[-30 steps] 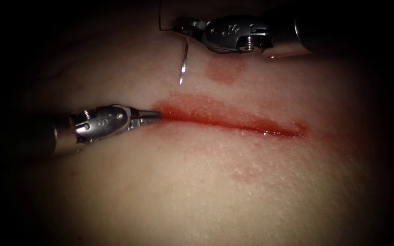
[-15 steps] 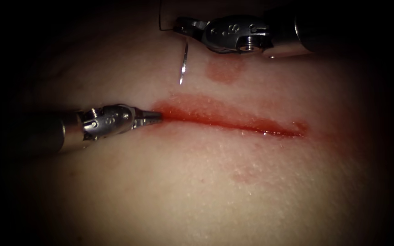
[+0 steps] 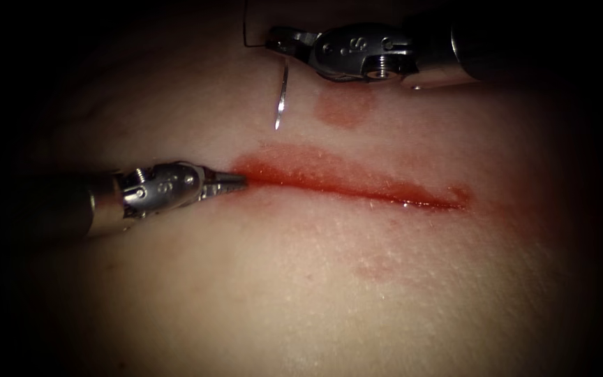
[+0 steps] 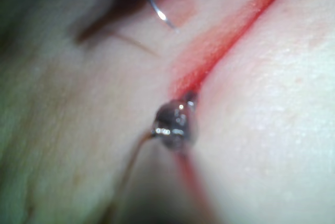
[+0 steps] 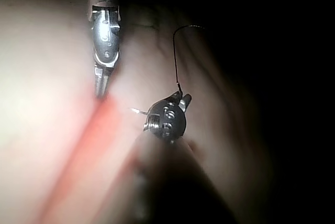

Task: Wound Closure
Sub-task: Use the right gripper to throw the needle through the top of the incision.

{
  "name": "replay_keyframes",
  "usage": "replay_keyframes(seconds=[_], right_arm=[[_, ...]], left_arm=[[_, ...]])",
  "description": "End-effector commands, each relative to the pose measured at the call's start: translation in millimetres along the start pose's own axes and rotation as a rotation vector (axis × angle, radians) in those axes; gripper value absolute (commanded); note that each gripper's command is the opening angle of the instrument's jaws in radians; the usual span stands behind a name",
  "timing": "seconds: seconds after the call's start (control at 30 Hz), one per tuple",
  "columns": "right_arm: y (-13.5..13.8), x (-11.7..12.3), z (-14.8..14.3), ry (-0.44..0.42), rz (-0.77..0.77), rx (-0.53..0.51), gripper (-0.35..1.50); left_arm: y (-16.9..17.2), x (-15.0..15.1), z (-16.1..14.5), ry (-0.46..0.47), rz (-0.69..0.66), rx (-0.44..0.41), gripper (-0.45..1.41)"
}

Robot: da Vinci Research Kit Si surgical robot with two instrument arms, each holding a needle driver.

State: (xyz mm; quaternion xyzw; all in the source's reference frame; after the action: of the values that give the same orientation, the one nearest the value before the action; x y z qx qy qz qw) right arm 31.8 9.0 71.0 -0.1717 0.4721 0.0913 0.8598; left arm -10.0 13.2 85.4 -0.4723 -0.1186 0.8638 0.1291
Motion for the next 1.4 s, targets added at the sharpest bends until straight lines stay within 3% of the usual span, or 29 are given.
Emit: replay_keyframes(seconds=[0.03, 0.63, 0.77, 1.4], right_arm=[[-0.3, -0.2, 0.7, 0.002, -0.001, 0.001, -0.35], [-0.1, 0.0, 1.4, 0.004, 0.000, -0.029, -0.35], [-0.6, 0.3, 2.5, 0.088, 0.067, 0.036, -0.35], [-1.9, -1.0, 2.8, 0.018, 0.043, 0.083, -0.35]], left_arm=[[0.1, -0.3, 0.9, 0.003, 0.000, -0.006, -0.35], [0.0, -0.5, 1.0, 0.014, 0.011, -0.016, -0.35], [0.1, -0.6, 1.0, 0.015, 0.012, -0.019, -0.35], [-0.4, -2.1, 1.9, 0.017, 0.030, -0.015, -0.35]])
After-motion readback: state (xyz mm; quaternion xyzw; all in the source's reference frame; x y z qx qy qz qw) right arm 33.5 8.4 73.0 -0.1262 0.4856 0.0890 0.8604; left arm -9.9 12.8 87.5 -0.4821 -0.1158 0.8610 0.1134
